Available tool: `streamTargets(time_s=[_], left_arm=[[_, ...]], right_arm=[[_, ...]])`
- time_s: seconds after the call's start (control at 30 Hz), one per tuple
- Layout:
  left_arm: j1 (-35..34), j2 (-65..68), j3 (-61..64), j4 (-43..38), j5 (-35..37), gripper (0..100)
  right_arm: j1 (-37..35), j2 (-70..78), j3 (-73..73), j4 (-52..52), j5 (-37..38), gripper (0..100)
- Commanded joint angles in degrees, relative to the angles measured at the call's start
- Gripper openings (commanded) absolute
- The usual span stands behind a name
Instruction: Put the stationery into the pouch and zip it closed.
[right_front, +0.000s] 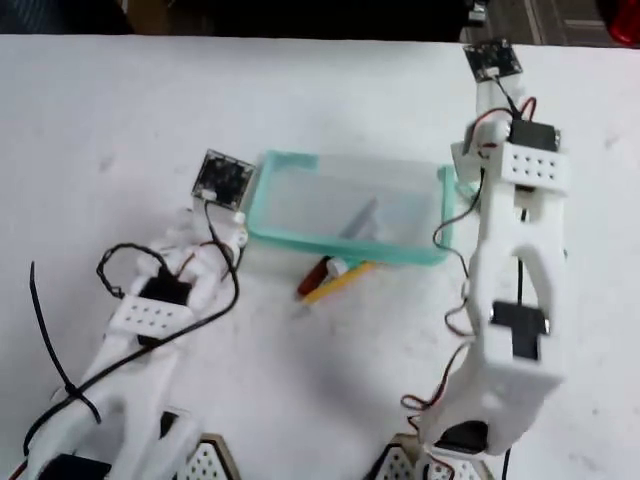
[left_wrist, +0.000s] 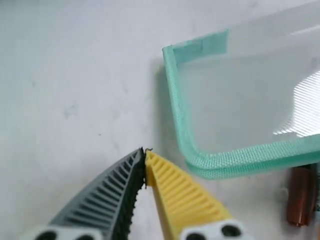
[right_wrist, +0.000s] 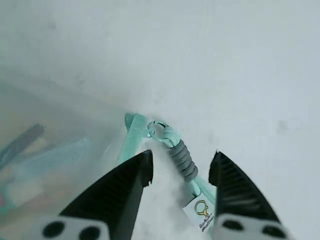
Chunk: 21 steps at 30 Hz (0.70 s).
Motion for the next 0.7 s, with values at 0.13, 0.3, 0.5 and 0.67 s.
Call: streamTargets(time_s=[0.13,0.3,0.5,0.67], left_arm=[[-0.22,-0.92,-0.70,-2.46,-0.53,2],[-0.22,-0.92,-0.70,-2.46,-0.62,2],[-0.22,-0.92,-0.70,-2.55,-0.62,2],[-0.22,-0.92,-0.70,-2.55,-0.62,2]], right_arm=[[0.48,14.64,-13.19,5.05,7.38,18.4],[2.68,19.91,-17.41,5.05,7.65,18.4],[3.47,20.09,-17.76,9.01,7.74,18.4],[1.71,18.95,-17.49,10.24,7.82,18.3]])
